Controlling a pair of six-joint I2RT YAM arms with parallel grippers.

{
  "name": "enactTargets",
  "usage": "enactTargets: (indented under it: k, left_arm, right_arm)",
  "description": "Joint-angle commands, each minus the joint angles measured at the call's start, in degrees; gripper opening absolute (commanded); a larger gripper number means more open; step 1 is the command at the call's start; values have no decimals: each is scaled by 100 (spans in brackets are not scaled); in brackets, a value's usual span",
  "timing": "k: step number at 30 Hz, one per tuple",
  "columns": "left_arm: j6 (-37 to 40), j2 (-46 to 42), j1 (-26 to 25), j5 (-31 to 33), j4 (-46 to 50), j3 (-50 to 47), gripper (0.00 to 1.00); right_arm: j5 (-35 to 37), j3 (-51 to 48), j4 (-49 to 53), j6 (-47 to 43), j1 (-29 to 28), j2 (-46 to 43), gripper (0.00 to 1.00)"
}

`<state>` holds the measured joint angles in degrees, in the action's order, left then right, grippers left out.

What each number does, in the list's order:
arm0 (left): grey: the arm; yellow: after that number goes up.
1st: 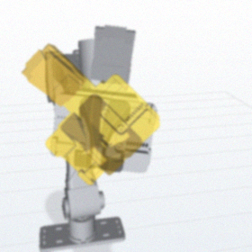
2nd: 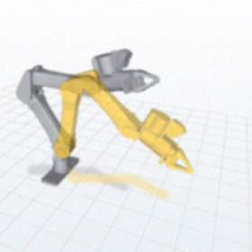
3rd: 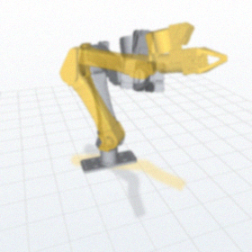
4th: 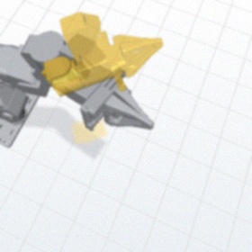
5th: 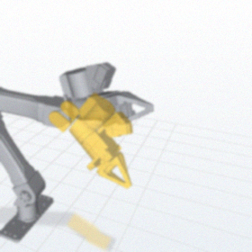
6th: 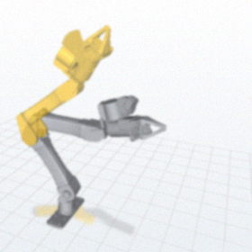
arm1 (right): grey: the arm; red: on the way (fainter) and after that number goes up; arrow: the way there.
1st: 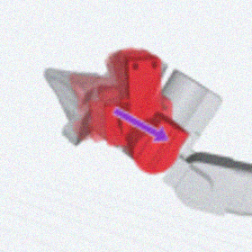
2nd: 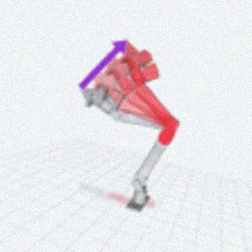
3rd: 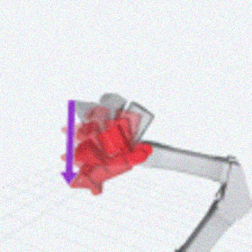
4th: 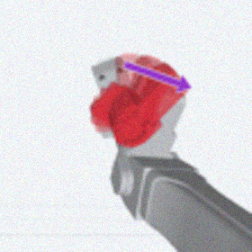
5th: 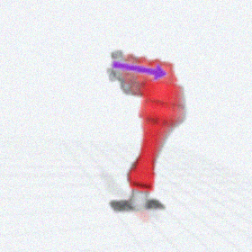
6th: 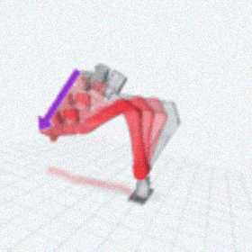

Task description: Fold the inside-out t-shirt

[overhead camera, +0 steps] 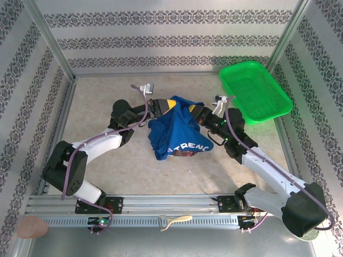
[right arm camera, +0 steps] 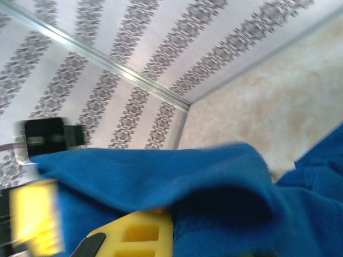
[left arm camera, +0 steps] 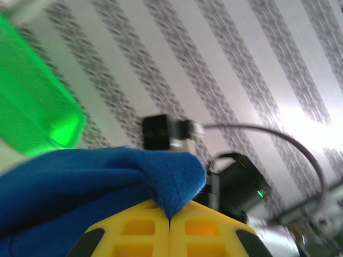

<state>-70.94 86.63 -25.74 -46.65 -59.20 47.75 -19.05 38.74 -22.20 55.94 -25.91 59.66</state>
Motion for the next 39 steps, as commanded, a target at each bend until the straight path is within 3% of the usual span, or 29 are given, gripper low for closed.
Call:
enactTargets:
  k: [1, 4, 6, 9, 14, 17, 19, 21, 24, 27, 30, 39]
  left_arm:
    - [-347, -4, 112, 916, 242, -199, 20]
    - [-491, 200, 113, 849, 38, -242, 41]
    - [-416, 145, 114, 748, 58, -244, 47]
    - [188, -205, 117, 477, 770, -134, 52]
    - [2019, -1011, 65, 210, 3176, 396, 60]
    - [2577, -1067, 51, 420, 4219, 683, 61]
    - [2612, -1019, 51, 536, 4302, 648, 61]
    - [2772, -1057, 56, 964, 4664, 583, 61]
    - [3372, -1142, 97, 2352, 6251, 648, 65]
    - [3492, -1126, 292, 3068, 7149, 485, 67]
    - [3542, -972, 406, 3236, 7371, 274, 68]
    - [4028, -11, 377, 2882, 7029, 306, 70]
  right_arm:
    - [-1048, -154, -1336, -682, 184, -325, 0]
    - [-1830, -71, -1682, -1002, 276, -333, 0]
    - [-2092, 40, -1634, -1074, 310, -242, 0]
    - [-2246, 98, -1588, -1151, 362, -107, 0]
    - [-2340, 90, -1612, -1139, 452, 4, 0]
    - [-2293, 72, -1595, -1118, 494, -5, 0]
    - [-2162, 108, -1517, -1105, 537, 6, 0]
    - [-1984, 199, -1447, -1035, 624, 32, 0]
    - [-1908, 552, -1304, -937, 786, 101, 0]
    - [-1927, 984, -920, -969, 947, 142, 0]
    - [-1914, 1236, -597, -1062, 1009, 93, 0]
    - [-1835, 1123, -327, -1122, 1077, -145, 0]
